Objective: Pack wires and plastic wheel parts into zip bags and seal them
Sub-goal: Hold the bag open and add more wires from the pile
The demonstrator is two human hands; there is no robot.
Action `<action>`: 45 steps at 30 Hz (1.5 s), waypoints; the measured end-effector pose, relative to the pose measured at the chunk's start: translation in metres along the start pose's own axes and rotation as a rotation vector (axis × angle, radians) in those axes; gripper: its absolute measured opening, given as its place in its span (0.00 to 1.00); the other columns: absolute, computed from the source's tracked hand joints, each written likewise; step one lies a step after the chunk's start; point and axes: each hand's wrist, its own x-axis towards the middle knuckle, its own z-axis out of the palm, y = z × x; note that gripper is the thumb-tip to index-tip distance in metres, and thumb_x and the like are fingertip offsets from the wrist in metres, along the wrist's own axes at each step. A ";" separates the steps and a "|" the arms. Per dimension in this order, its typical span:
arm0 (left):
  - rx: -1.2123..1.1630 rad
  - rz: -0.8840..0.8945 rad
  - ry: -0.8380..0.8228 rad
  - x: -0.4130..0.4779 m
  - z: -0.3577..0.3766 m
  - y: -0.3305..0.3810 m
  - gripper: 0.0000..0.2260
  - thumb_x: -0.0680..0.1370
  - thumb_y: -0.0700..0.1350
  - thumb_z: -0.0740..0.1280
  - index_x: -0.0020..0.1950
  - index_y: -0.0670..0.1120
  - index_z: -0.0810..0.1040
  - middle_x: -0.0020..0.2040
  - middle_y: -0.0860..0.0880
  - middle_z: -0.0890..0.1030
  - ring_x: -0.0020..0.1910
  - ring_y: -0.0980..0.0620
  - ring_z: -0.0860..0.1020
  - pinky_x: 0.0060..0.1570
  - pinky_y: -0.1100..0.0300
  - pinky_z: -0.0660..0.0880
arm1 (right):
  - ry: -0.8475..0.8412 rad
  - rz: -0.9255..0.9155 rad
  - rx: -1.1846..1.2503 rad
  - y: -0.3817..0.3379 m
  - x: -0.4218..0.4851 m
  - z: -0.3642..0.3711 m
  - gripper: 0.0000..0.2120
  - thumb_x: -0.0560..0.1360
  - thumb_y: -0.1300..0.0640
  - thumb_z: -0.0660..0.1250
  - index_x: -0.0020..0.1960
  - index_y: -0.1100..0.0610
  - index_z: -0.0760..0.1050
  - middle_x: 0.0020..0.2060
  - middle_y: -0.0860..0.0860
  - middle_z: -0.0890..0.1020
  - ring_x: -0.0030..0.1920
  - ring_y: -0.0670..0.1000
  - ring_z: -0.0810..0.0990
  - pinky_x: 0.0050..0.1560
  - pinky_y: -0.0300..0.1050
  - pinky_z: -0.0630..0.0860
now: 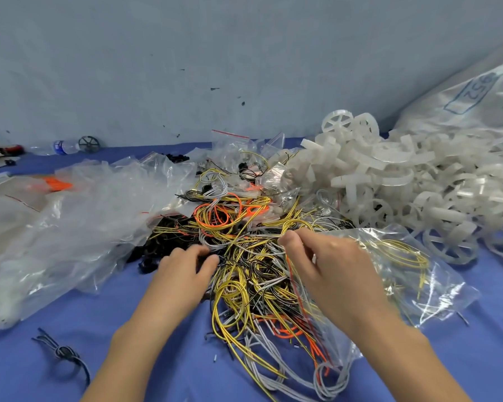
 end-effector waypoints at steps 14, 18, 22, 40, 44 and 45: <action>-0.368 0.207 0.257 -0.008 -0.037 0.010 0.05 0.79 0.53 0.64 0.45 0.55 0.76 0.41 0.60 0.81 0.42 0.61 0.78 0.43 0.61 0.73 | 0.019 0.007 0.071 -0.004 0.001 0.007 0.21 0.82 0.42 0.50 0.48 0.48 0.79 0.39 0.43 0.79 0.36 0.44 0.75 0.36 0.46 0.73; -0.351 0.308 0.255 -0.015 -0.031 0.023 0.04 0.78 0.55 0.64 0.47 0.56 0.76 0.44 0.65 0.80 0.45 0.64 0.79 0.44 0.66 0.73 | 0.021 0.020 0.190 -0.010 0.002 0.008 0.18 0.81 0.43 0.52 0.59 0.44 0.79 0.48 0.38 0.76 0.44 0.41 0.77 0.42 0.40 0.73; -0.478 0.397 0.240 -0.020 -0.029 0.042 0.05 0.77 0.54 0.66 0.47 0.55 0.78 0.43 0.60 0.82 0.43 0.60 0.80 0.41 0.71 0.72 | -0.027 0.012 0.285 -0.021 0.005 0.013 0.18 0.82 0.45 0.55 0.67 0.46 0.76 0.55 0.39 0.77 0.55 0.39 0.76 0.54 0.36 0.71; -0.236 -0.026 0.377 0.052 -0.021 -0.029 0.10 0.81 0.43 0.60 0.58 0.45 0.79 0.53 0.45 0.82 0.53 0.45 0.78 0.52 0.54 0.72 | -0.148 0.186 0.183 -0.020 0.016 0.042 0.14 0.82 0.49 0.57 0.59 0.50 0.80 0.50 0.45 0.80 0.49 0.45 0.77 0.50 0.42 0.73; -0.226 0.034 0.398 0.063 -0.021 -0.011 0.11 0.81 0.49 0.60 0.49 0.46 0.80 0.44 0.47 0.81 0.47 0.45 0.77 0.44 0.56 0.68 | -0.155 0.193 0.192 -0.019 0.020 0.040 0.14 0.82 0.49 0.57 0.60 0.49 0.79 0.51 0.44 0.79 0.50 0.45 0.77 0.53 0.44 0.74; -0.220 0.051 0.403 0.065 -0.020 -0.008 0.10 0.81 0.50 0.60 0.47 0.48 0.79 0.44 0.48 0.80 0.46 0.46 0.77 0.44 0.56 0.68 | -0.157 0.198 0.200 -0.019 0.021 0.039 0.14 0.82 0.49 0.57 0.60 0.48 0.79 0.52 0.44 0.80 0.51 0.45 0.77 0.54 0.44 0.74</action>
